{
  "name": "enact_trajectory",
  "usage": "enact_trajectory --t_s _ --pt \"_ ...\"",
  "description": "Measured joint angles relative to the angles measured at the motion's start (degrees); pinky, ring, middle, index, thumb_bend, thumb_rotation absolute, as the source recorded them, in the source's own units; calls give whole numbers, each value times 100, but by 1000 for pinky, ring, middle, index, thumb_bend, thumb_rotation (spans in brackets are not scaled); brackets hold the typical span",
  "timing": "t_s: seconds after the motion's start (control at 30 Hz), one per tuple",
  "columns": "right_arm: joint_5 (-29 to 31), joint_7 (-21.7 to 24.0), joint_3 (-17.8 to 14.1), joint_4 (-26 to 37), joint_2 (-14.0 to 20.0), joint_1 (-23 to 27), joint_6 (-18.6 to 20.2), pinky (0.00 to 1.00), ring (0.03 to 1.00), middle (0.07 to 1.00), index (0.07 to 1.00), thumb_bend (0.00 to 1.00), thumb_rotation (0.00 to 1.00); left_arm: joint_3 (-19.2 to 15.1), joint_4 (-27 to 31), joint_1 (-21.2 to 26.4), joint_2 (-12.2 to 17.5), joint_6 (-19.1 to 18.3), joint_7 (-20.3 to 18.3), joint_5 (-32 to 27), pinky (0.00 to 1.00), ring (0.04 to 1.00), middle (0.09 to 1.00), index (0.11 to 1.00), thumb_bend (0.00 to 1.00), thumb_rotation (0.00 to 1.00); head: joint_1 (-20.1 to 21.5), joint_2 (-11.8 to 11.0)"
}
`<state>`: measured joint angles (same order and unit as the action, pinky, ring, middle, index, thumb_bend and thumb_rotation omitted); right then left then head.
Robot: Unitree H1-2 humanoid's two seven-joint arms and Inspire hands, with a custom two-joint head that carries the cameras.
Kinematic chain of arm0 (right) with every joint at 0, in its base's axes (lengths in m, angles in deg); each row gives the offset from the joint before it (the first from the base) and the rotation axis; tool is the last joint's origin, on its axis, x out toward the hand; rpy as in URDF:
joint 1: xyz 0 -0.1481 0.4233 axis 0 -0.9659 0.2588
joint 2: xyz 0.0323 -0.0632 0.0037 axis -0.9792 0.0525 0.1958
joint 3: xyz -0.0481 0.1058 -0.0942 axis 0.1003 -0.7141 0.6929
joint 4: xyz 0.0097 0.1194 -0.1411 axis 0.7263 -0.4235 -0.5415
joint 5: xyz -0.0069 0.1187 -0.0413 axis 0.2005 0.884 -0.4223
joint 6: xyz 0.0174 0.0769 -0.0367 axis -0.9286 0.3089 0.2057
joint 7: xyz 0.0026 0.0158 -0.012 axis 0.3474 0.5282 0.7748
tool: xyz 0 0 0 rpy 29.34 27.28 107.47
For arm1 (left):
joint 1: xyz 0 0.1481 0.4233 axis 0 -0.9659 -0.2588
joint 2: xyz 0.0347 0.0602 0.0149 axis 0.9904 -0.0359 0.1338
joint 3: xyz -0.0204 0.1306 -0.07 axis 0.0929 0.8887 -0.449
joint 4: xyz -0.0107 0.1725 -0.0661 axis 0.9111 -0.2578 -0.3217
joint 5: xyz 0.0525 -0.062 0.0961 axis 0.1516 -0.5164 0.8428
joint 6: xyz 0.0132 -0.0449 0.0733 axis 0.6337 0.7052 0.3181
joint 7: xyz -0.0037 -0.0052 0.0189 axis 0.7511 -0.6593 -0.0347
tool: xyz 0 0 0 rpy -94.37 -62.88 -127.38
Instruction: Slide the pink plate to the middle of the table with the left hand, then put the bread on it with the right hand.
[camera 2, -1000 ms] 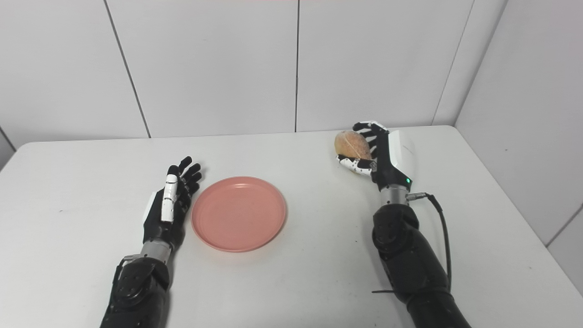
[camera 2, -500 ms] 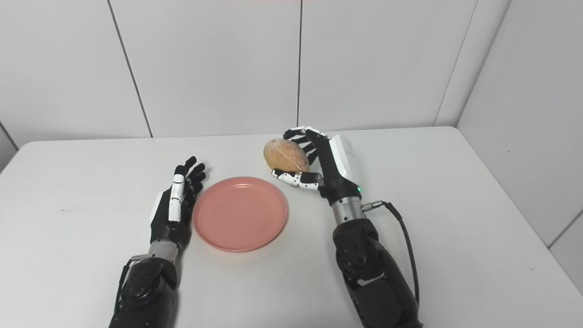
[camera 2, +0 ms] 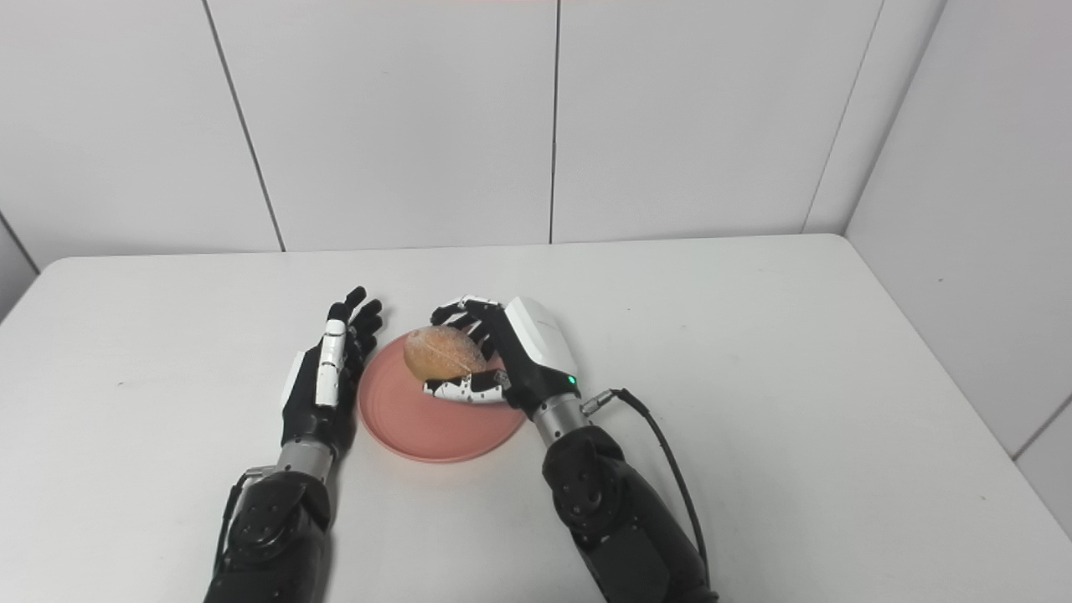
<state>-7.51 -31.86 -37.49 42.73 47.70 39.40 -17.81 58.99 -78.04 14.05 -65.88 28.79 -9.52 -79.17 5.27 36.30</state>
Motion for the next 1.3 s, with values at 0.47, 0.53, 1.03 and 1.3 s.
enact_trajectory --t_s 0.47,0.53,1.03,1.3 --pt "-726 -586 427 -775 81 384 -440 587 670 722 648 490 238 -7 27 -11 -15 -25 13 16 943 925 904 894 533 1000 -9 27" --pt "-756 -583 441 -690 143 344 -456 692 757 806 809 532 441 -5 25 -10 -17 -23 16 17 936 920 900 892 534 1000 -9 27" --pt "-555 -359 218 517 474 -211 -629 821 909 968 1000 691 924 -19 25 -10 -19 -23 5 13 966 937 912 907 535 1000 9 53" --pt "20 -83 -211 759 522 -414 -630 899 963 997 1000 638 908 -38 41 -11 -14 -55 -14 -14 973 932 911 906 522 1000 17 79"
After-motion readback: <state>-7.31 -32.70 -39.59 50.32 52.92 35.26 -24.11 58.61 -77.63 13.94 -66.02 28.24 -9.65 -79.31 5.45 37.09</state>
